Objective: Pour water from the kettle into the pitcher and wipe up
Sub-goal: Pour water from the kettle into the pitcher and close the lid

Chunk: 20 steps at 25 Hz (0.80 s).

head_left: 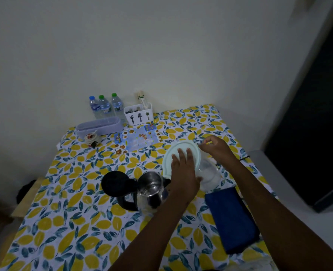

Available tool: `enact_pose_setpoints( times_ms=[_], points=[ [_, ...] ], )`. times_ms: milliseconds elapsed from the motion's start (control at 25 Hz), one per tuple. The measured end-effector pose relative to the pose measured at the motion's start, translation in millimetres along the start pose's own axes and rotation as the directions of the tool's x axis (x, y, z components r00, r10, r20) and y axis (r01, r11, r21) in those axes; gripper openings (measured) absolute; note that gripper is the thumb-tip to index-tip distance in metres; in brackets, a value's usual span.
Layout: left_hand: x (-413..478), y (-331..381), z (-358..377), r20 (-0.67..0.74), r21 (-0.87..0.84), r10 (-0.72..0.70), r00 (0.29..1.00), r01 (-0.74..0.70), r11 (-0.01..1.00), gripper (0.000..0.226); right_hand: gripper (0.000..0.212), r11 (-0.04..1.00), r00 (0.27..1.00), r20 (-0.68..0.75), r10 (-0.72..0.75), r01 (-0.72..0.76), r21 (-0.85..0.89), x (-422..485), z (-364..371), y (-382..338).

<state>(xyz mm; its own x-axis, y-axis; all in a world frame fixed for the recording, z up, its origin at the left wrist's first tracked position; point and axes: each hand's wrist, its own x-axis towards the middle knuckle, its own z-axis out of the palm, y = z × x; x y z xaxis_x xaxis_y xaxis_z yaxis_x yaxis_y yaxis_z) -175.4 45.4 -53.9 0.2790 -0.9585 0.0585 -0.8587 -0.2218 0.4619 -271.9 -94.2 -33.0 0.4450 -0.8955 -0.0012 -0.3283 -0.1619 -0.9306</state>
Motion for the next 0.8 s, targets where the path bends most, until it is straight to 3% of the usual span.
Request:
enact_pose_setpoints(
  times_ms=[440,640,800],
  points=[
    [87.0,83.2,72.9,0.246,0.174,0.165,0.955,-0.211,0.962,0.099,0.018,0.952,0.946,-0.215,0.242,-0.189,0.242,27.8,-106.4,108.3],
    [124.7,101.8,102.5,0.325,0.263,0.177,0.929,-0.268,0.927,0.099,0.019,0.922,0.923,-0.224,0.314,-0.240,0.302,49.3,-129.7,147.6],
    [139.3,101.3,118.9,0.302,0.317,0.166,0.939,-0.263,0.911,0.099,0.017,0.921,0.935,-0.200,0.294,-0.222,0.320,68.7,-133.4,163.0]
  ],
)
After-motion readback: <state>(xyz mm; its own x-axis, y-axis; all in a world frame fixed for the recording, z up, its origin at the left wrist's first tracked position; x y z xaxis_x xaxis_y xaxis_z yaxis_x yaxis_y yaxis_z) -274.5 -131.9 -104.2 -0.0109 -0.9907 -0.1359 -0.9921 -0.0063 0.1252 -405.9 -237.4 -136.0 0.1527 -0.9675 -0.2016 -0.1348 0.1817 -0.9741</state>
